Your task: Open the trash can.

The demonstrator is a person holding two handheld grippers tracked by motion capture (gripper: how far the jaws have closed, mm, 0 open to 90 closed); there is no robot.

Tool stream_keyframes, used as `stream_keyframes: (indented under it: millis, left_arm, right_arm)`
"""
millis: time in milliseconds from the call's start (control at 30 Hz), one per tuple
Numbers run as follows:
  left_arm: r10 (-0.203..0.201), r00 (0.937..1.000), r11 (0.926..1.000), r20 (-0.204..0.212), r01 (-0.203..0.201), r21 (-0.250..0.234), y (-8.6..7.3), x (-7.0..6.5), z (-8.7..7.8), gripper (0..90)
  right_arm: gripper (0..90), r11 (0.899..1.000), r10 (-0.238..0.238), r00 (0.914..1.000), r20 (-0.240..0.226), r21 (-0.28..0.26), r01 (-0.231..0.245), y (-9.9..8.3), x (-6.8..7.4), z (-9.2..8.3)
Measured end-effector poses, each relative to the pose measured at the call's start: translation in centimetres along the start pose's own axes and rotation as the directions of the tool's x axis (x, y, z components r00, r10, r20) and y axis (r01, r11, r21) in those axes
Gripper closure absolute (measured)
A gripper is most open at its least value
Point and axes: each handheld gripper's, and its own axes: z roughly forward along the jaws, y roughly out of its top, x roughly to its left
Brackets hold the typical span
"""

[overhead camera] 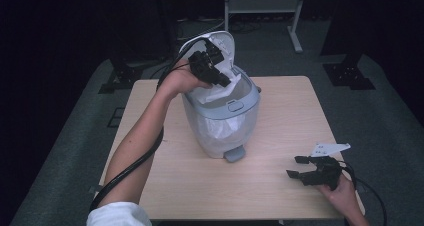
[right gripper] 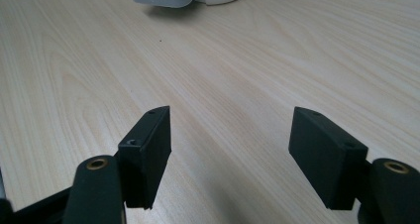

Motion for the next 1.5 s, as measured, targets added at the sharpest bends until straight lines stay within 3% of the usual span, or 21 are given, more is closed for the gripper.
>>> stream_keyframes:
  millis: [267, 500, 567, 1033, 1500]
  left_arm:
    - [-0.01, 0.9999, 0.9999, 0.003, 0.01, 0.013, -0.5, 0.1, 0.8, 81.4]
    - [-0.031, 0.9995, 0.9995, 0.008, 0.031, 0.009, -0.9, 0.2, 0.7, 69.0]
    - [-0.042, 0.9991, 0.9991, -0.002, 0.042, 0.011, -1.0, 0.3, 0.5, 65.1]
    - [-0.058, 0.9983, 0.9962, 0.006, 0.058, -0.064, -2.7, 0.1, -2.7, 66.6]
    - [-0.064, 0.998, 0.9932, 0.006, 0.064, -0.097, -4.9, -0.2, -5.2, 66.4]
  right_arm:
    - [31.7, 1.0, 0.001, 1.0, -0.004, 0.006, -0.001, 0.0, 0.0, 0.1]
    - [31.7, 1.0, 0.003, 1.0, -0.003, 0.011, -0.003, 0.0, 0.0, 0.3]
    - [31.7, 1.0, 0.003, 1.0, -0.002, 0.013, -0.003, 0.0, 0.0, 0.3]
    - [31.7, 1.0, 0.003, 1.0, 0.005, 0.025, -0.003, 0.0, 0.0, 0.6]
    - [31.7, 0.999, 0.026, 0.9994, 0.024, 0.032, -0.027, -0.4, -0.4, 0.7]
